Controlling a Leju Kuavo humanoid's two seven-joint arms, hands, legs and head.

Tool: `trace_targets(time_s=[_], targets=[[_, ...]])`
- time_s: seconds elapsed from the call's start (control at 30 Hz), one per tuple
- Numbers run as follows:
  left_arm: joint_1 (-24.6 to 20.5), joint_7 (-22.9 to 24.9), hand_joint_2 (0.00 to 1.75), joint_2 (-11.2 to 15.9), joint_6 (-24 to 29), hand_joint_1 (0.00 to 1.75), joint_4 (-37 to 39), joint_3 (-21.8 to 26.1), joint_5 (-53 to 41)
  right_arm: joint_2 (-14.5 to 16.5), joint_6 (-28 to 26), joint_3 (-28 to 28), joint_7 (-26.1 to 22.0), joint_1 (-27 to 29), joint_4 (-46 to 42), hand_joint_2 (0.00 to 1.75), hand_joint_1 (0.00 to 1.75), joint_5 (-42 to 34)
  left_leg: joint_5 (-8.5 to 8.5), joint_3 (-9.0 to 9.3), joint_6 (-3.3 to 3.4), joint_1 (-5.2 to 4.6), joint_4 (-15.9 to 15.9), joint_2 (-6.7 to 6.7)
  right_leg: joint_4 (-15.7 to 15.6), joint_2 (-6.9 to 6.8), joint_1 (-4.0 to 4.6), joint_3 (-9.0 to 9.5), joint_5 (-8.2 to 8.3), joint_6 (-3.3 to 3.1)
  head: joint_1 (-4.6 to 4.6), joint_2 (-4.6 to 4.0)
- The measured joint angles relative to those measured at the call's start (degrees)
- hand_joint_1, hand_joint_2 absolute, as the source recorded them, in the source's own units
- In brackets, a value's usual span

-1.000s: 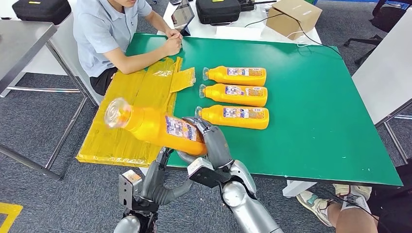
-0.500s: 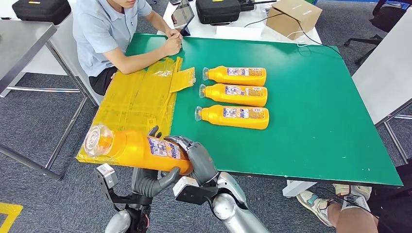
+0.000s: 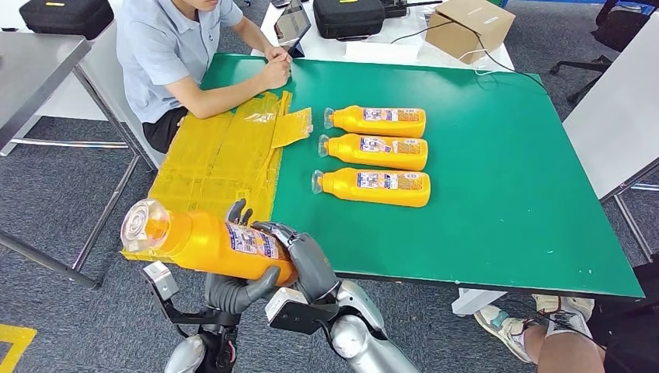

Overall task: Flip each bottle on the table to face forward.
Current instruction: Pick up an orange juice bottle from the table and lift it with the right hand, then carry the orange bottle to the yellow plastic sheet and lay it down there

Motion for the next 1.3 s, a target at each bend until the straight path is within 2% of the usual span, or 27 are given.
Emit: trace_targets(time_s=[0.07,0.1,0.13,0.2,0.23,0.27,0.37,0.63,0.87,0.97,1.1,1.17,1.3], targets=[[0.0,0.0,1.75,0.0,0.0,0.11,0.0,0.1,0.0,0.0,0.0,0.1,0.0,-0.1,0.2,1.75,1.74,0.0,0.00,0.00,0.00,0.00,0.0,0.00,0.0,0.00,0.00,0.00,0.00,0.00,0.00,0.00],[0.0,0.0,1.75,0.0,0.0,0.53,0.0,0.2,0.0,0.0,0.0,0.1,0.0,-0.2,0.2,1.75,1.70,0.0,0.00,0.00,0.00,0.00,0.0,0.00,0.0,0.00,0.00,0.00,0.00,0.00,0.00,0.00],[0.0,0.0,1.75,0.0,0.0,0.95,0.0,0.2,0.0,0.0,0.0,0.2,0.0,-0.2,0.3,1.75,1.58,0.0,0.00,0.00,0.00,0.00,0.0,0.00,0.0,0.00,0.00,0.00,0.00,0.00,0.00,0.00],[0.0,-0.1,1.75,0.0,-0.1,1.75,0.0,0.3,0.1,0.0,0.1,0.3,0.1,-0.3,0.4,1.75,0.71,0.0,0.00,0.00,0.00,0.00,0.0,0.00,0.0,0.00,0.00,0.00,0.00,0.00,0.01,0.00],[0.0,-0.1,1.75,-0.1,-0.4,1.75,0.0,0.4,0.3,0.0,0.2,0.3,0.2,-0.4,0.5,1.75,0.31,0.0,0.00,0.00,0.00,0.00,0.0,0.00,0.0,0.00,0.00,0.00,0.00,0.00,0.01,0.00],[0.0,-0.1,1.75,-0.1,-0.8,1.75,-0.1,0.5,0.7,0.0,0.5,0.4,0.4,-0.5,0.6,1.31,0.00,0.1,0.00,0.00,0.00,0.00,0.0,0.00,0.0,0.00,0.00,0.00,0.00,0.00,0.02,0.00],[-0.4,0.8,1.75,-0.2,-2.3,1.75,-0.6,1.0,3.1,0.0,1.3,0.9,1.1,-0.4,1.1,0.00,0.00,0.9,0.00,0.00,0.00,0.00,0.0,0.00,0.0,0.00,0.00,0.00,0.00,0.00,0.01,0.00],[-1.9,8.9,1.75,-0.6,-4.3,1.75,0.6,4.7,14.6,-0.1,-2.2,1.1,1.8,-0.1,2.1,0.00,0.00,4.6,0.00,0.00,0.00,0.00,0.0,0.02,0.0,0.00,0.00,-0.02,0.00,0.00,0.01,0.00],[-4.1,10.3,1.75,-1.0,-3.4,1.75,3.5,7.3,16.3,-0.7,-4.3,0.4,2.1,-0.5,3.5,0.00,0.00,6.3,0.00,0.00,0.00,0.00,0.0,0.02,0.0,0.00,0.00,-0.02,0.00,0.00,0.02,0.00],[-6.2,8.5,1.75,-0.4,2.8,1.75,3.8,8.3,7.9,-1.4,-6.3,0.0,1.8,0.3,3.8,0.00,0.00,7.9,0.01,0.00,0.00,0.00,0.0,-0.02,0.0,-0.01,0.01,-0.02,0.00,0.00,0.01,0.00],[-10.9,6.1,1.75,2.2,19.2,1.75,5.9,8.6,-19.1,-2.2,-7.9,-0.4,2.0,1.6,2.6,0.00,0.00,10.1,0.02,0.00,-0.01,0.02,0.0,-0.01,0.0,-0.01,0.02,-0.02,0.01,0.00,0.01,0.00],[-13.5,6.3,1.75,3.5,22.1,1.75,7.5,9.0,-26.2,-2.6,-7.6,-0.5,2.4,2.0,1.7,0.00,0.00,10.6,0.03,0.00,-0.01,0.02,0.0,0.00,0.0,-0.01,0.02,-0.01,0.01,-0.01,0.01,0.00],[-16.5,6.4,1.75,4.8,23.4,1.75,9.9,9.7,-30.9,-3.0,-7.3,-0.6,2.7,2.2,0.7,0.00,0.00,10.9,0.03,0.00,-0.01,0.02,0.0,0.02,0.0,0.00,0.01,0.00,0.01,0.00,0.01,0.00]])
